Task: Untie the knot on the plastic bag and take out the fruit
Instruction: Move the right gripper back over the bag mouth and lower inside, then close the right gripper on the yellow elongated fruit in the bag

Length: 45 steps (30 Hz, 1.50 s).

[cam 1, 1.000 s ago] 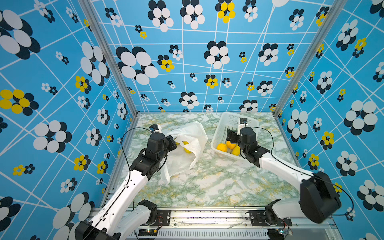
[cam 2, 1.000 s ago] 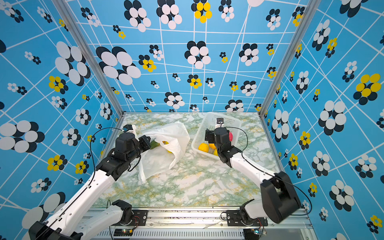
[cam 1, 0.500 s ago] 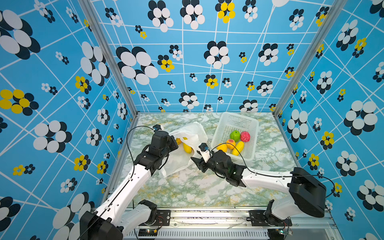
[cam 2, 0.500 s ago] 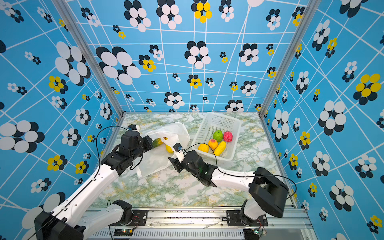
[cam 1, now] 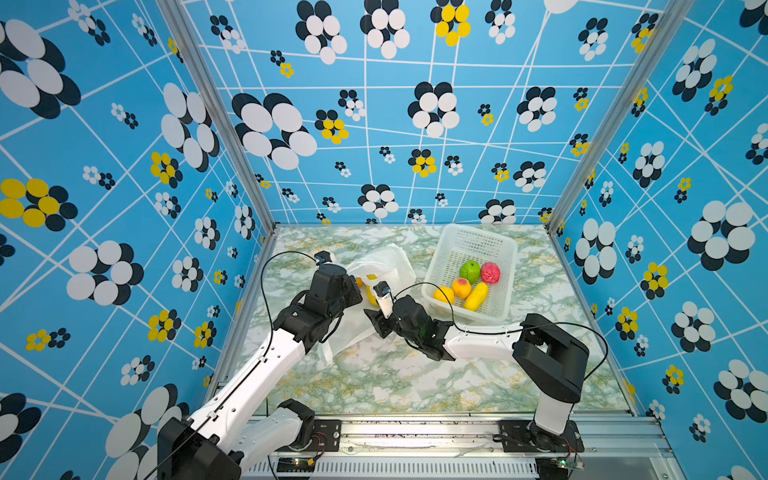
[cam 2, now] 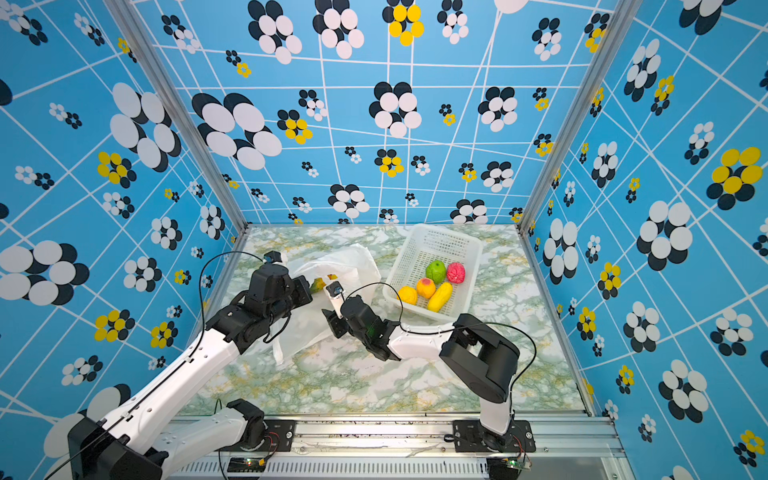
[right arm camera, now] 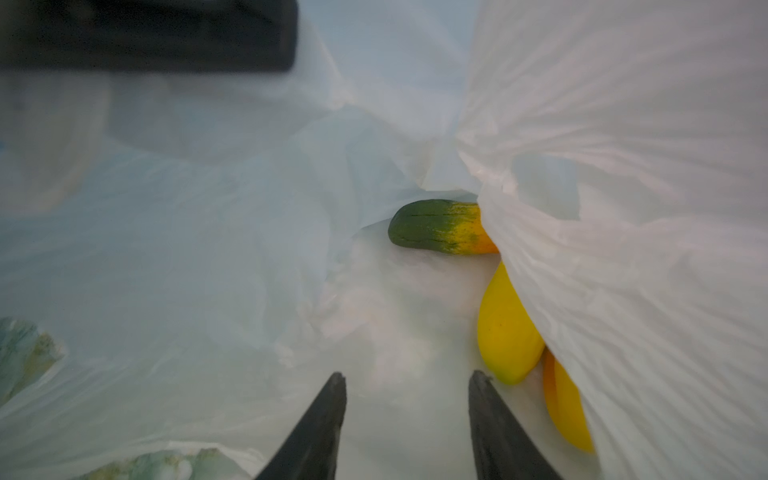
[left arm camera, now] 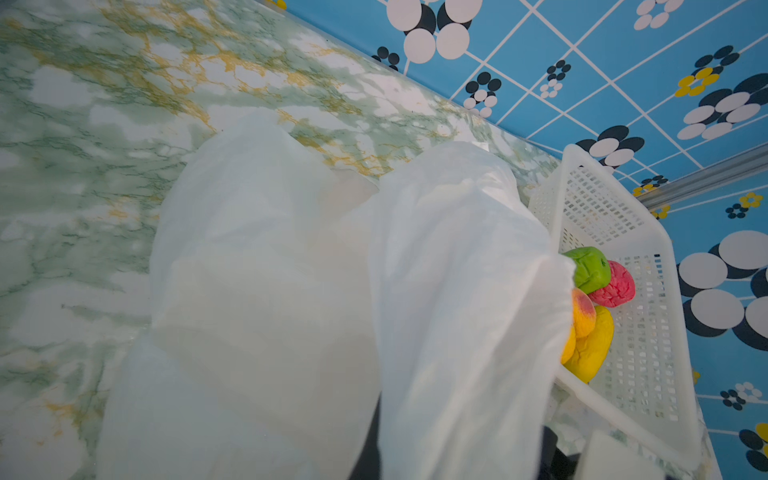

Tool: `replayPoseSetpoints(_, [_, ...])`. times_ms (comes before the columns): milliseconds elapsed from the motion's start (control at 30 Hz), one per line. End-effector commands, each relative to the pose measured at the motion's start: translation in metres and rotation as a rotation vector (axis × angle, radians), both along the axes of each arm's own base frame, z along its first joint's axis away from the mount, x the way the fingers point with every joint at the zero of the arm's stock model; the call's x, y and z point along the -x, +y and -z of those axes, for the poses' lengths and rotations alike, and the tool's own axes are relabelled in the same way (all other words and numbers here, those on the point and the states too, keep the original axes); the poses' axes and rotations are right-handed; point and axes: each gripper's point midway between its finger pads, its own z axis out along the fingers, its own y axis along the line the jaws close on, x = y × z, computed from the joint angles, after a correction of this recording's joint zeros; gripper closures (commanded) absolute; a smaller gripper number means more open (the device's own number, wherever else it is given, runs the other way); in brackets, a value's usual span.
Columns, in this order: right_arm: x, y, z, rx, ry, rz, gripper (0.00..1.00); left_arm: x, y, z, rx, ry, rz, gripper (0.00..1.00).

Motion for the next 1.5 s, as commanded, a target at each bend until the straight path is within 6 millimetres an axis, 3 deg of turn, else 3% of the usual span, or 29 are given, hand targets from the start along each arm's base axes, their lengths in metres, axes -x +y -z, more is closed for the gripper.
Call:
replayPoseSetpoints(0, [-0.020, -0.009, 0.015, 0.099, 0.012, 0.132, 0.45, 0.000, -0.004, -0.026, -0.023, -0.066, 0.001, 1.00])
replayPoseSetpoints(233, [-0.046, -0.025, 0.042, 0.192, 0.038, 0.260, 0.33, 0.006, -0.016, -0.035, 0.003, -0.121, 0.032, 1.00])
replayPoseSetpoints(400, [-0.065, -0.048, 0.047, 0.193, 0.089, 0.324, 0.25, 0.008, -0.015, -0.042, -0.005, -0.131, 0.027, 1.00])
replayPoseSetpoints(533, [-0.063, -0.037, 0.058, 0.210, 0.107, 0.248, 0.15, 0.005, -0.016, -0.033, -0.009, -0.125, 0.021, 1.00])
replayPoseSetpoints(867, [-0.080, -0.014, 0.083, 0.330, 0.135, 0.196, 0.11, 0.004, -0.014, -0.033, -0.016, -0.124, 0.015, 1.00])
replayPoseSetpoints(1000, [-0.091, -0.011, 0.108, 0.401, 0.172, 0.215, 0.10, 0.005, -0.014, -0.038, -0.026, -0.113, 0.017, 1.00])
replayPoseSetpoints(1033, [-0.091, -0.012, 0.118, 0.422, 0.189, 0.213, 0.11, 0.005, -0.014, -0.037, -0.024, -0.116, 0.018, 1.00])
replayPoseSetpoints(1100, [-0.099, -0.003, 0.117, 0.415, 0.188, 0.206, 0.14, 0.005, -0.013, -0.034, -0.020, -0.122, 0.016, 1.00])
replayPoseSetpoints(1200, [-0.100, -0.002, 0.124, 0.438, 0.197, 0.197, 0.26, 0.005, -0.012, -0.033, -0.024, -0.117, 0.011, 1.00])
replayPoseSetpoints(1400, [-0.093, 0.002, 0.103, 0.374, 0.177, 0.152, 0.48, 0.004, -0.010, -0.032, -0.031, -0.117, 0.000, 1.00])
replayPoseSetpoints(1467, [-0.084, -0.004, 0.105, 0.371, 0.185, 0.134, 0.54, 0.002, -0.007, -0.026, -0.031, -0.103, -0.013, 1.00])
